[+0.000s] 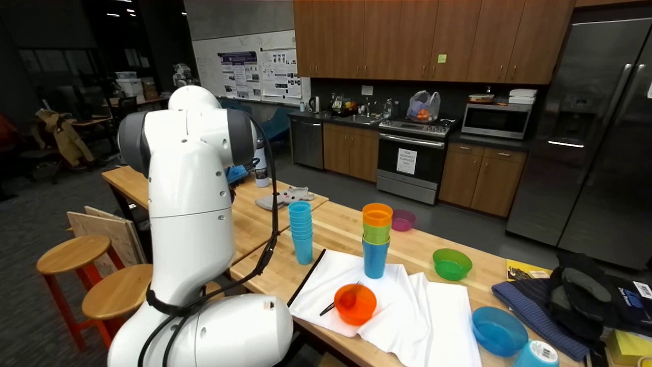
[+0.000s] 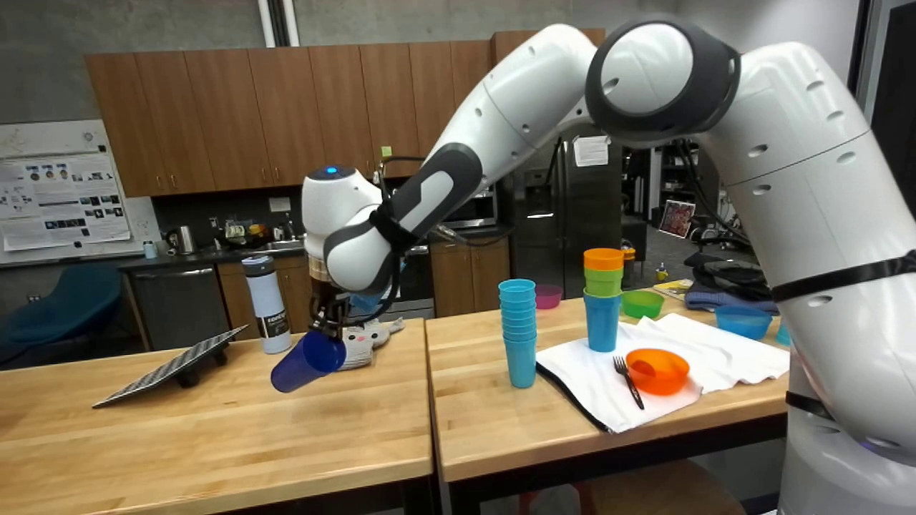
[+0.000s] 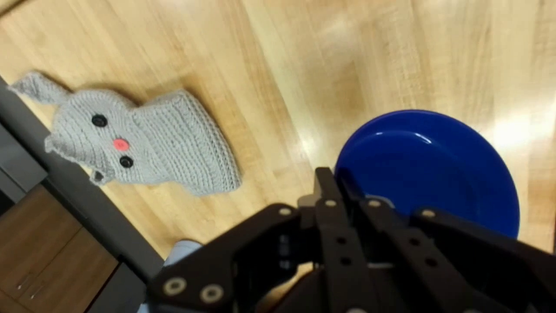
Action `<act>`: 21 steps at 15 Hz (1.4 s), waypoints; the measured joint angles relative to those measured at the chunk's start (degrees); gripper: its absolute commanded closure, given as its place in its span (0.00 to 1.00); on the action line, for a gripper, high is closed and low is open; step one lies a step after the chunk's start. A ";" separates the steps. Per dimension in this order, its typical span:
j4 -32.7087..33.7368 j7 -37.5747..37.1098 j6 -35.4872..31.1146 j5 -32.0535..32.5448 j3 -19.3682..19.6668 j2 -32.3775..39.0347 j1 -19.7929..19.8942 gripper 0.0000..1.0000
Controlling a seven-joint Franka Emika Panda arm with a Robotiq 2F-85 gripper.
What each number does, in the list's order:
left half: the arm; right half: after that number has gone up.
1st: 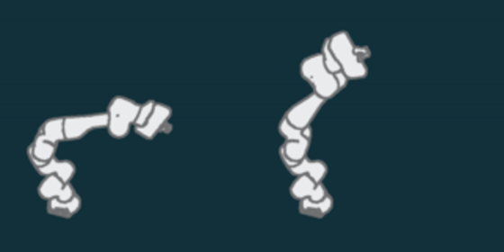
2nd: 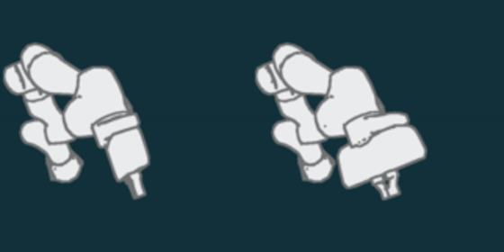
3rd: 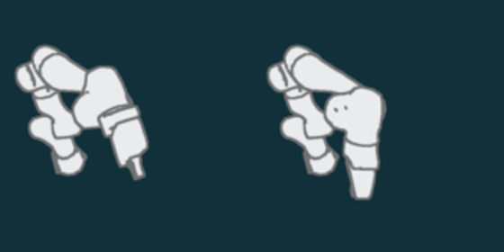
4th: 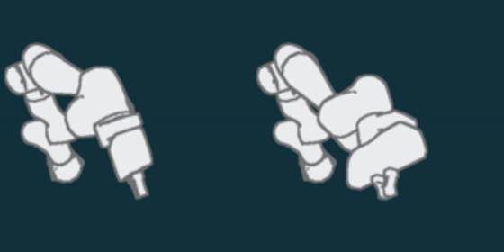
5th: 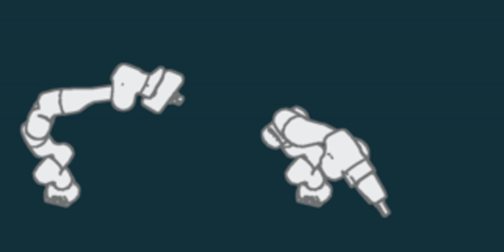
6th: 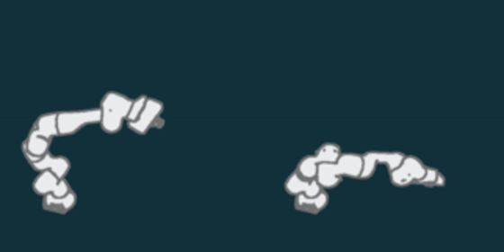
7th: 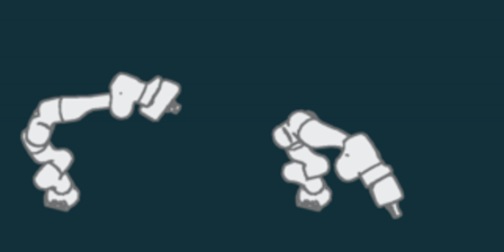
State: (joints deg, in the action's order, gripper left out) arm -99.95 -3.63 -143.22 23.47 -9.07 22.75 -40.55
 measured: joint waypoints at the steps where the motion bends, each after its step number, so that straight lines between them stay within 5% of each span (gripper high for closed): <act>1: -0.60 -0.01 3.67 -1.28 -0.75 -1.81 0.51 0.99; 3: -1.24 -0.08 8.47 -2.36 -1.89 -4.55 1.34 0.96; 14: -0.65 -1.07 9.85 -0.67 -2.00 -2.15 2.89 0.99; 21: 2.15 -2.42 23.67 3.19 -1.78 -5.57 6.13 0.99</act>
State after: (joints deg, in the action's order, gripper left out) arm -97.80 -6.05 -119.55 26.67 -10.86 17.18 -34.42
